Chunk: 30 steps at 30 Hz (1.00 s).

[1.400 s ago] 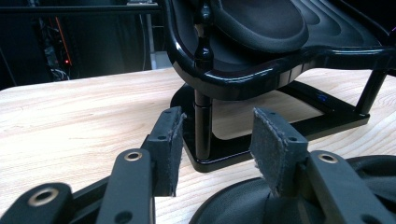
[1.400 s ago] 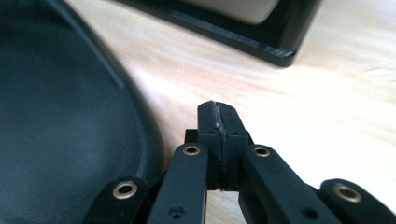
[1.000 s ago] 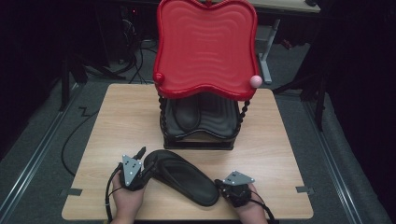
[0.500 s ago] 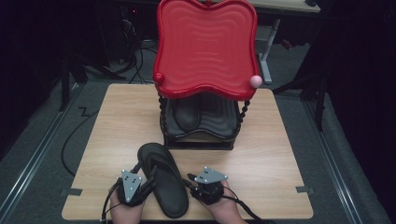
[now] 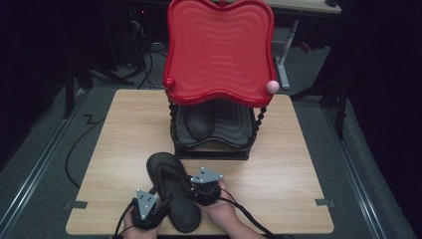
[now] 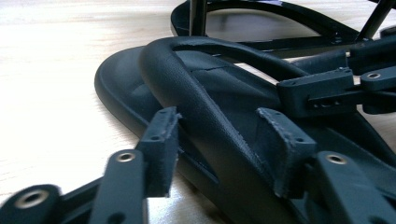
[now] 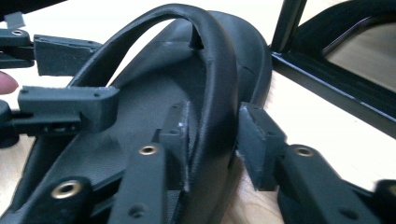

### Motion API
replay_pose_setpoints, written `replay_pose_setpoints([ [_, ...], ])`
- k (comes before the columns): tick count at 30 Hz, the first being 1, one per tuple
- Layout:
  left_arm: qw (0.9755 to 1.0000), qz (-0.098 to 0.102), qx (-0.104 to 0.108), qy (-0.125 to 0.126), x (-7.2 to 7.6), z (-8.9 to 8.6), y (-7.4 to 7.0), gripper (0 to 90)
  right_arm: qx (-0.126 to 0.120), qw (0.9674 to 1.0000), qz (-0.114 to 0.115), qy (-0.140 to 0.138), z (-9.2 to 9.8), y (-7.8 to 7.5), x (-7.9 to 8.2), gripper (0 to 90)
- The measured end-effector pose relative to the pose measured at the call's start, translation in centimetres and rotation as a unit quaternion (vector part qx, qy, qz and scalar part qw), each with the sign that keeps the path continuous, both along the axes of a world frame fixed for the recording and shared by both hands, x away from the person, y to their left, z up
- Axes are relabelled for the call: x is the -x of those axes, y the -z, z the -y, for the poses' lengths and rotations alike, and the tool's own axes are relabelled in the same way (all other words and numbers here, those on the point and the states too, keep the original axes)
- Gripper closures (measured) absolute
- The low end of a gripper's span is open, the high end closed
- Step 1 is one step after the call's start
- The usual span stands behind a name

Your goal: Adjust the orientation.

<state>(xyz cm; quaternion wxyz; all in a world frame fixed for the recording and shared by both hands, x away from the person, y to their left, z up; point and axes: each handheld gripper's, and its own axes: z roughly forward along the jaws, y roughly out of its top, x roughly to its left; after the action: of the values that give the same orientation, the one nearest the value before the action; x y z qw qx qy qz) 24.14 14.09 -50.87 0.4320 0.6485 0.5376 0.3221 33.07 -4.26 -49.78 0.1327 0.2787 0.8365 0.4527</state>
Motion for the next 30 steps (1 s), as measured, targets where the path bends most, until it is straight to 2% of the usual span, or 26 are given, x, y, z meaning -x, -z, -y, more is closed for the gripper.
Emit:
replay_pose_setpoints([
  [3,1.0000,0.007,-0.002,0.006,0.6,0.9,-0.3,54.2,0.011,0.9998,0.013,0.012,0.3,-0.2,0.8,75.3],
  [4,0.9995,0.022,-0.014,0.018,0.6,1.2,-0.5,54.3,0.013,0.9997,0.016,0.014,0.7,-0.2,1.1,76.0],
  [5,0.9992,0.027,-0.013,0.026,0.9,1.8,-0.6,54.4,0.011,0.9997,0.014,0.016,1.2,-0.2,1.4,76.4],
  [8,0.9979,0.031,-0.014,0.054,1.6,3.4,-0.6,55.1,0.009,0.9996,0.011,0.026,3.7,-0.6,2.8,76.4],
  [9,0.9979,0.031,-0.014,0.054,1.6,3.4,-0.6,55.2,0.009,0.9996,0.011,0.026,3.7,-0.6,2.8,76.4],
  [12,0.9958,0.041,-0.017,0.080,1.9,4.5,-0.7,55.4,0.003,0.9988,0.020,0.045,6.0,-1.5,4.4,75.6],
  [14,0.9928,0.054,-0.018,0.105,2.0,5.5,-1.0,55.9,0.001,0.9983,0.020,0.054,7.1,-1.6,5.1,75.3],
  [15,0.9928,0.054,-0.018,0.105,2.0,5.5,-1.0,56.3,0.001,0.9981,0.022,0.058,7.6,-1.7,5.4,75.2],
  [16,0.9918,0.057,-0.018,0.114,2.0,5.9,-1.1,56.3,0.001,0.9981,0.022,0.058,7.6,-1.7,5.4,75.2],
  [19,0.9876,0.068,-0.023,0.140,2.0,7.0,-1.3,56.6,-0.003,0.9968,0.024,0.076,9.3,-1.9,6.5,74.9],
  [22,0.9825,0.084,-0.022,0.165,1.9,8.1,-1.8,56.9,-0.009,0.9950,0.034,0.094,10.6,-2.3,7.3,74.9],
  [27,0.9723,0.114,-0.022,0.202,1.9,9.9,-3.0,57.1,-0.024,0.9902,0.056,0.126,13.0,-3.4,8.9,74.9],
  [29,0.9689,0.126,-0.021,0.212,1.7,10.7,-3.7,57.1,-0.031,0.9878,0.066,0.138,13.7,-3.8,9.3,74.9],
  [30,0.9681,0.130,-0.022,0.213,1.5,10.9,-3.8,57.2,-0.036,0.9857,0.072,0.148,14.2,-4.2,9.4,75.0],
])
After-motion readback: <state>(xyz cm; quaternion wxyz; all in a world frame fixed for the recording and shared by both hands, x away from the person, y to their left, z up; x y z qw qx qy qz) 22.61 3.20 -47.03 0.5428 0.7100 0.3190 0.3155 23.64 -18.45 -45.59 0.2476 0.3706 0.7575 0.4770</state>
